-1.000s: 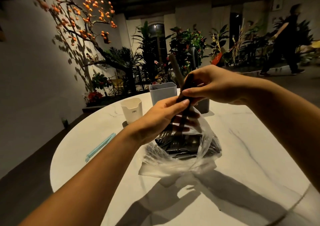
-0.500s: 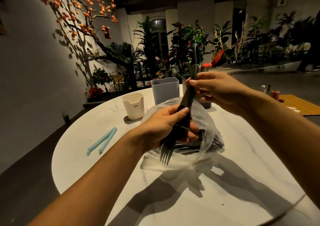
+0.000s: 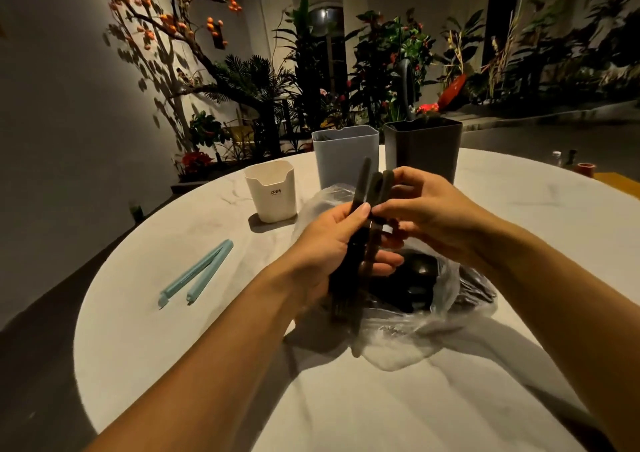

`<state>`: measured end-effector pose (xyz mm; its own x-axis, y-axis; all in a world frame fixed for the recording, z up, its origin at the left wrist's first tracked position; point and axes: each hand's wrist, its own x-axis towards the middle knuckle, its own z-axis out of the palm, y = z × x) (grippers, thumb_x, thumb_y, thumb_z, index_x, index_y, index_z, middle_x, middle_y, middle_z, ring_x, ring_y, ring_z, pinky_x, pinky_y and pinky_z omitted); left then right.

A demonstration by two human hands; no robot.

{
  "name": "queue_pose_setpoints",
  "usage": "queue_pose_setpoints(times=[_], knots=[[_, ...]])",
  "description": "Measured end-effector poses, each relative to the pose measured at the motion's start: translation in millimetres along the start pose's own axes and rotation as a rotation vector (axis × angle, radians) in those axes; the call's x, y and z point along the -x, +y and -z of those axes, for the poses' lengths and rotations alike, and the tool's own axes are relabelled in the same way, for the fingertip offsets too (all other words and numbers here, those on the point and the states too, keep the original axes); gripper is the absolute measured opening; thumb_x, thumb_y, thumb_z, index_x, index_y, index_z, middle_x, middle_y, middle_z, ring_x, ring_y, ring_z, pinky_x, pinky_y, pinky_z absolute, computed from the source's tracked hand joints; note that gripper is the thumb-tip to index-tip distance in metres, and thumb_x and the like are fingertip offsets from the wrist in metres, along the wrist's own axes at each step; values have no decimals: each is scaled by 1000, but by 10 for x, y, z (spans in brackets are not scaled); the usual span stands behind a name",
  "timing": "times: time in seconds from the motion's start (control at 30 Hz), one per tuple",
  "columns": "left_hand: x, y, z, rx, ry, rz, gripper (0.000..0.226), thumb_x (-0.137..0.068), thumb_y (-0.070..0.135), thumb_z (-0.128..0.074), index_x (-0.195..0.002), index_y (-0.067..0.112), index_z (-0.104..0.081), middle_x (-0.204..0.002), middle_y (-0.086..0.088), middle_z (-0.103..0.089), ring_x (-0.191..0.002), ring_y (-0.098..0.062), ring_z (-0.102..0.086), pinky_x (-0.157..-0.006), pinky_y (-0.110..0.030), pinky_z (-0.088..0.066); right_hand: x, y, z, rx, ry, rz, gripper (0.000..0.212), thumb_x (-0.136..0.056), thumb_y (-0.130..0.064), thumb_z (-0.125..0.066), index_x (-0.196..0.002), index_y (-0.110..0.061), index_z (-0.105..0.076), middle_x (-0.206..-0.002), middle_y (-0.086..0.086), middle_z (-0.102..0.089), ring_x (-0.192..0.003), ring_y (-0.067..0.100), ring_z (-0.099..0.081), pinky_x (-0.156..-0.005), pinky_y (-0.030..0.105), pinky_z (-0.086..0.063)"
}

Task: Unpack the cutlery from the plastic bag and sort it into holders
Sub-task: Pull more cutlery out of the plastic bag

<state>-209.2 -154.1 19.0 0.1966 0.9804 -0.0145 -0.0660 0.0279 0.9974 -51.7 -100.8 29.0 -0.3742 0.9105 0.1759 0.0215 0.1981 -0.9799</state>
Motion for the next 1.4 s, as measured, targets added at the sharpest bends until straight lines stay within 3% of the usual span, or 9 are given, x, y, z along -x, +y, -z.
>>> queue_pose_setpoints(times=[0.1, 0.2, 0.27, 0.43, 0.57, 0.7, 0.8, 1.2, 1.4], knots=[[-18, -66, 57, 12, -57, 16, 25, -106, 26, -43, -115, 15, -63, -86, -11, -75, -71, -21, -73, -63, -29, -61, 18, 76, 23, 6, -23, 15, 26, -87, -14, -68, -112, -11, -65, -98, 10, -72, -81, 18, -71, -61, 23, -55], [-4, -119, 33, 34, -135, 47, 27, -104, 25, -45, -120, 11, -62, -86, -14, -74, -70, -22, -72, -63, -29, -61, 45, 115, 75, 67, -56, 36, 37, -78, -31, -68, -111, -14, -69, -99, 10, -73, -88, 20, -72, -71, 30, -55], [23, -127, 7, 16, -156, 59, 29, -103, 26, -47, -122, 9, -62, -86, -14, -73, -68, -22, -72, -61, -29, -61, 74, 114, 100, 72, -71, 27, 35, -76, -31, -69, -106, -13, -71, -94, 8, -74, -88, 20, -73, -73, 31, -57], [88, -108, 94, -84, -165, 119, 35, -99, 35, -52, -114, 6, -66, -88, -15, -74, -65, -23, -70, -54, -26, -59, 149, 55, 198, -28, 55, 35, 29, -72, -24, -69, -96, -8, -69, -76, 2, -74, -67, 13, -69, -50, 16, -51], [121, -31, 166, -43, 53, -72, 38, -75, 32, -69, -105, 9, -70, -85, -9, -76, -60, -16, -68, -46, -20, -51, 202, 5, 319, -212, 165, 33, 24, -74, -20, -68, -94, -7, -69, -75, 4, -73, -65, 13, -69, -53, 18, -53], [123, -19, 193, 88, 325, -208, 42, -65, 29, -77, -100, 6, -71, -79, -7, -76, -59, -14, -70, -48, -18, -51, 240, -8, 294, -236, 37, 7, 14, -74, -11, -65, -86, -5, -68, -76, 7, -72, -69, 18, -71, -59, 21, -57], [135, -28, 178, 102, 386, -235, 39, -63, 30, -77, -94, 8, -72, -76, -6, -76, -60, -15, -72, -49, -19, -52, 252, -34, 322, -170, -26, -16, 14, -73, -8, -65, -86, -5, -68, -78, 11, -72, -71, 20, -72, -57, 22, -57], [141, -15, 153, 193, 394, -367, 32, -69, 30, -74, -92, 8, -70, -78, -6, -74, -59, -17, -68, -54, -21, -55, 307, -10, 295, 95, -364, -106, 26, -84, -19, -59, -106, -5, -57, -94, 17, -72, -70, 23, -60, -54, 25, -46], [116, -88, 32, 79, 259, -354, 26, -92, 26, -61, -106, 7, -69, -93, -9, -75, -71, -14, -68, -68, -22, -57, 293, 11, 95, 25, -244, -5, 26, -81, -22, -58, -102, -7, -57, -85, 11, -72, -65, 16, -63, -53, 19, -49]])
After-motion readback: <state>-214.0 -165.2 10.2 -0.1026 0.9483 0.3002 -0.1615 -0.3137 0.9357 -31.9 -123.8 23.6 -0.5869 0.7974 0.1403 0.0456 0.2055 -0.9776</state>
